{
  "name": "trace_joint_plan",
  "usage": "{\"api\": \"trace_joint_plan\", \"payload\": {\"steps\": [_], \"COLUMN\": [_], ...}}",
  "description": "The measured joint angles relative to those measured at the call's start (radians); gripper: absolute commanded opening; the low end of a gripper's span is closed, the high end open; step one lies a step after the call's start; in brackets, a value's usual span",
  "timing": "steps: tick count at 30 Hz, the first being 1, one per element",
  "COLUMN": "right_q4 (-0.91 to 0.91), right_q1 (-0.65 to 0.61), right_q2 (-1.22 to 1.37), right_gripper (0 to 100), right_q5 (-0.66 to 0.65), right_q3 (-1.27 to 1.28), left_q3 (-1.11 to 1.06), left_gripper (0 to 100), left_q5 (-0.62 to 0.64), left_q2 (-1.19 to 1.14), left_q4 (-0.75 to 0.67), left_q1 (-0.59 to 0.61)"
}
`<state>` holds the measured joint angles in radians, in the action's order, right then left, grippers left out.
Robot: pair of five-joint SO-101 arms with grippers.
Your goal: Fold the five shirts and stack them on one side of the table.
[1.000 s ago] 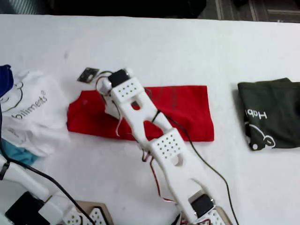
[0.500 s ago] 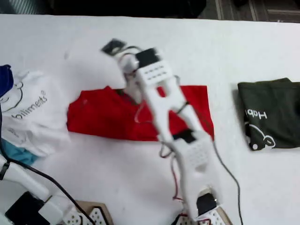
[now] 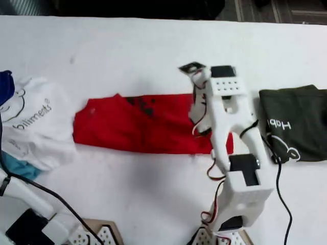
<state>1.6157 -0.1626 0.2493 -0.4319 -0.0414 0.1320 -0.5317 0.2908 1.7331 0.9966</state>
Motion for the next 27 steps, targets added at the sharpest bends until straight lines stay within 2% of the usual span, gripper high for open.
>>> {"api": "trace_joint_plan", "payload": {"steps": [4,9,12,16,19,23,27], "right_q4": [-0.120,-0.319,-0.311,-0.181,-0.166,-0.295,-0.483], "right_q1": [-0.041,0.015,0.028,0.028,0.023,0.061,0.109], "right_q2": [0.043,0.169,0.190,0.149,0.091,0.107,0.252], "right_gripper": [2.0,2.0,2.0,2.0,2.0,2.0,2.0], "right_q5": [0.000,0.000,0.000,0.000,0.000,0.000,0.000], "right_q3": [0.051,0.086,0.074,-0.014,-0.106,-0.160,-0.167], "left_q3": [0.000,0.000,0.000,0.000,0.000,0.000,0.000], "left_gripper": [15,15,15,15,15,15,15], "left_q5": [0.000,0.000,0.000,0.000,0.000,0.000,0.000], "left_q2": [0.000,0.000,0.000,0.000,0.000,0.000,0.000], "left_q4": [0.000,0.000,0.000,0.000,0.000,0.000,0.000], "left_q1": [0.000,0.000,0.000,0.000,0.000,0.000,0.000]}}
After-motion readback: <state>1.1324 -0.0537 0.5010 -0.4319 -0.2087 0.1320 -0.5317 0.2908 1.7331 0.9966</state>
